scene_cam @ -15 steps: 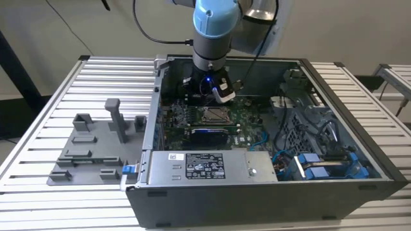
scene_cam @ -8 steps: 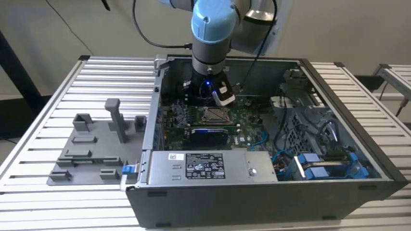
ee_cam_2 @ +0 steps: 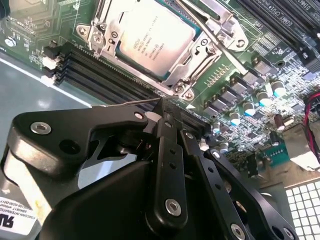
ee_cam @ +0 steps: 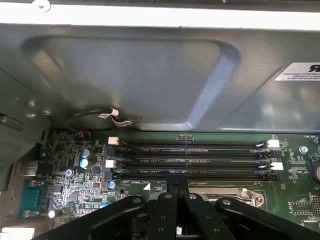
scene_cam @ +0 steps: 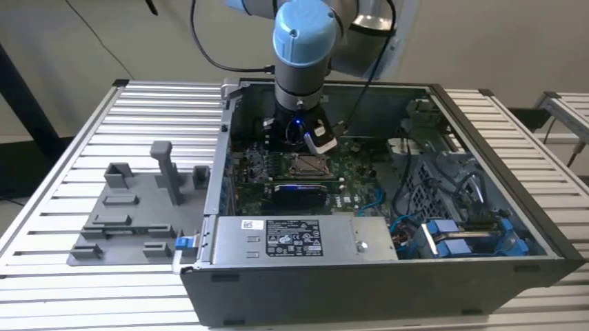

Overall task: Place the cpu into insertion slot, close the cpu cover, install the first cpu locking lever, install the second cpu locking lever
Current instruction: 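Install the first cpu locking lever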

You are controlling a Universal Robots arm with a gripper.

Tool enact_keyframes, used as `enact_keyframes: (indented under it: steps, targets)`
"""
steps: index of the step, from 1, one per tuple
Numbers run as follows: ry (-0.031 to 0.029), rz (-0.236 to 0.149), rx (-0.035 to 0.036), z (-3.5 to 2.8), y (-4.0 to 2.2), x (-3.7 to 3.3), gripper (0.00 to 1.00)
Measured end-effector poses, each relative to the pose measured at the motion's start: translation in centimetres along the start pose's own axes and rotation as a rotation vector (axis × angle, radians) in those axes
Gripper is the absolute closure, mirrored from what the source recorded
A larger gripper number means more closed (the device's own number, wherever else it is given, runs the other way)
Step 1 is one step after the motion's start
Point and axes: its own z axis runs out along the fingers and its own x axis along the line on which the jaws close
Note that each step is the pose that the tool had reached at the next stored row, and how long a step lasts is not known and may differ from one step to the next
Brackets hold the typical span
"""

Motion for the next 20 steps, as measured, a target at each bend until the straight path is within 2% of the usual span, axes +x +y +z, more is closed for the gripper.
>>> enact_keyframes:
  steps: [6,20]
  targets:
    - [0.0003,-0.002,-0.0011,0.1,-0.03,-0.17,0.89]
    - [0.0041,-0.011,-0.0035,0.43,-0.14,-1.16,0.89]
